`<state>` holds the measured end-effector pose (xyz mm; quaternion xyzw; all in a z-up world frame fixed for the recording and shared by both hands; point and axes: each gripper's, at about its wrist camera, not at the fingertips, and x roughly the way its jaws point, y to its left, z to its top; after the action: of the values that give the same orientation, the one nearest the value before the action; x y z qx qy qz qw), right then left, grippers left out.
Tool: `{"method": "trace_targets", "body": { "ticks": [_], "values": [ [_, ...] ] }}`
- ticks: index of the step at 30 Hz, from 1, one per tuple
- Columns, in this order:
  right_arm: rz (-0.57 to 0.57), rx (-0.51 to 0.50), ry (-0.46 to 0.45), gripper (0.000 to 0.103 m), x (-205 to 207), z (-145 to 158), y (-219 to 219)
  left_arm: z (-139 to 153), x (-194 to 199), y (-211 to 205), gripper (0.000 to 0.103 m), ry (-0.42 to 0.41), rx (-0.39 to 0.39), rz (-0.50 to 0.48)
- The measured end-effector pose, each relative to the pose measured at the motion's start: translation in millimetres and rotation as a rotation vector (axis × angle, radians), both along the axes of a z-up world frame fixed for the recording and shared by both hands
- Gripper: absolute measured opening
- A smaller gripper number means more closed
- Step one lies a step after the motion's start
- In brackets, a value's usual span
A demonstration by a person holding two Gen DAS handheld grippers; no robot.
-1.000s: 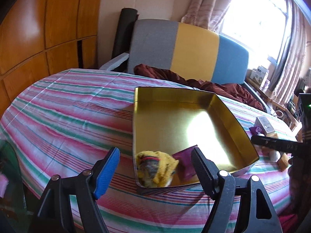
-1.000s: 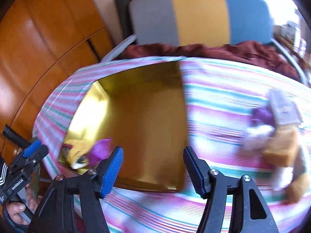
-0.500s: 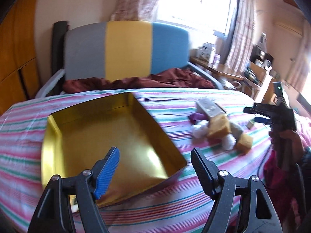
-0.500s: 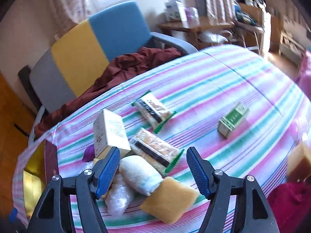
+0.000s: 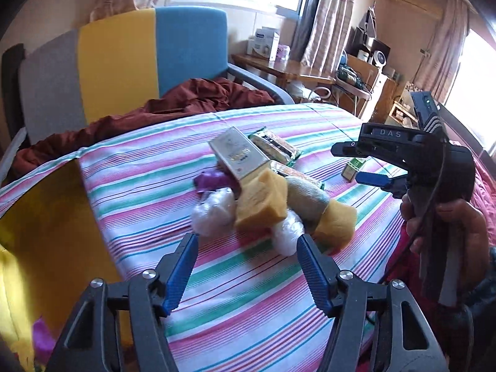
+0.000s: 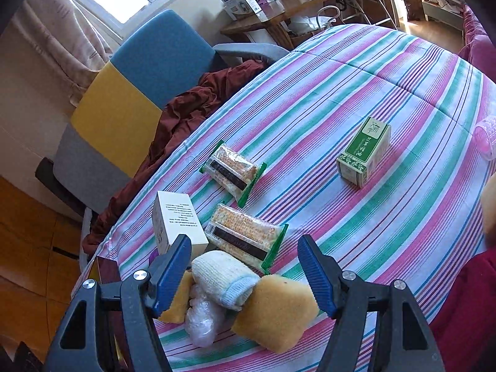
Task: Organize objects
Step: 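Reach the left gripper to the yellow sponge and grasp it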
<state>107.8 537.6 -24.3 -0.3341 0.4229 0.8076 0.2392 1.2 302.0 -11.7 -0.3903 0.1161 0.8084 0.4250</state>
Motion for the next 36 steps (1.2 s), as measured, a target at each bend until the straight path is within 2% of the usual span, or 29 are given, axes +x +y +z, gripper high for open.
{"method": "trace_targets", "body": {
  "ticks": [8, 16, 17, 18, 21, 27, 31, 36],
  "values": [
    [0.015, -0.049, 0.009, 0.072, -1, -6, 3, -12, -13, 52, 0.064, -0.011, -0.039, -0.058],
    [0.034, -0.073, 0.003, 0.072, -5, -10, 4, -44, -39, 97, 0.064, -0.052, -0.125, -0.061],
    [0.037, -0.073, 0.002, 0.072, -5, -10, 4, -49, -44, 100, 0.058, -0.069, -0.131, -0.056],
    [0.039, -0.075, 0.001, 0.072, -6, -11, 4, -54, -48, 101, 0.044, -0.096, -0.127, -0.058],
    [0.036, -0.077, -0.001, 0.072, -6, -12, 5, -50, -46, 91, 0.041, -0.108, -0.069, -0.071],
    [0.041, -0.060, 0.015, 0.072, -6, -8, 5, -32, -16, 47, 0.041, -0.078, 0.000, -0.079],
    [0.064, -0.039, 0.032, 0.072, -8, -3, 1, -30, 10, 17, 0.041, -0.055, -0.011, -0.093],
    [0.085, -0.022, 0.010, 0.072, -12, -4, -4, -39, 45, -11, 0.041, -0.014, -0.067, -0.130]
  ]
}}
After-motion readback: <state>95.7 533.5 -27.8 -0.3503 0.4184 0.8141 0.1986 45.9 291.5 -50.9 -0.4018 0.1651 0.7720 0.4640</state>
